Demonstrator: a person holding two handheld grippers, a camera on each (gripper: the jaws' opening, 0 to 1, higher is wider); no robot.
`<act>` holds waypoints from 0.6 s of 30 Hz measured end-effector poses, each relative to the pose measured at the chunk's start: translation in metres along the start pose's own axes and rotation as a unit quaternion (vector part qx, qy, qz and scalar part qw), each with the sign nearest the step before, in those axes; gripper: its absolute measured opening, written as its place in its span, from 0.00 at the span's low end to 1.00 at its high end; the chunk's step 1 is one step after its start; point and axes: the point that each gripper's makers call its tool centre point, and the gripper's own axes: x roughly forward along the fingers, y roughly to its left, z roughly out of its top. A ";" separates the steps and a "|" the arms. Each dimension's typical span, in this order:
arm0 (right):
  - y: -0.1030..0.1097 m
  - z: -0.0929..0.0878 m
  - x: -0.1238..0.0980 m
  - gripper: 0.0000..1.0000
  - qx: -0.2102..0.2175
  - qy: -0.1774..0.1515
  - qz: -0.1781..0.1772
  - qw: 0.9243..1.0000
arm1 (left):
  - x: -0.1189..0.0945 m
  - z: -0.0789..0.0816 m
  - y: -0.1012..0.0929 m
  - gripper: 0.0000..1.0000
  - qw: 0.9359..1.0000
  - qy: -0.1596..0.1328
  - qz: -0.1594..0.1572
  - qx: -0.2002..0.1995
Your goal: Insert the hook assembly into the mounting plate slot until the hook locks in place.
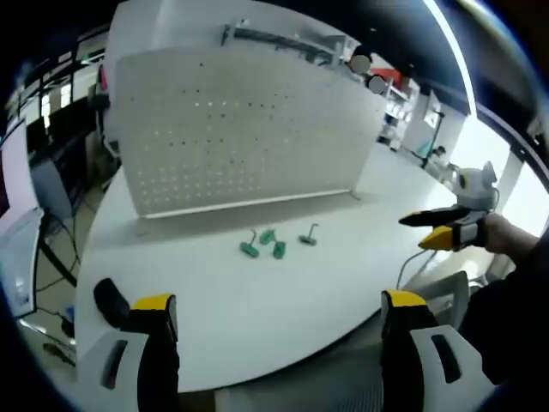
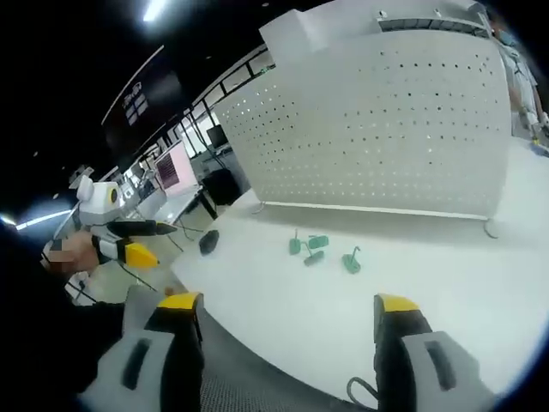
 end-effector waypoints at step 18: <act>0.003 -0.011 0.003 0.74 -0.009 0.019 0.005 1.000 | 0.001 -0.004 0.003 1.00 1.000 0.007 0.000 -0.002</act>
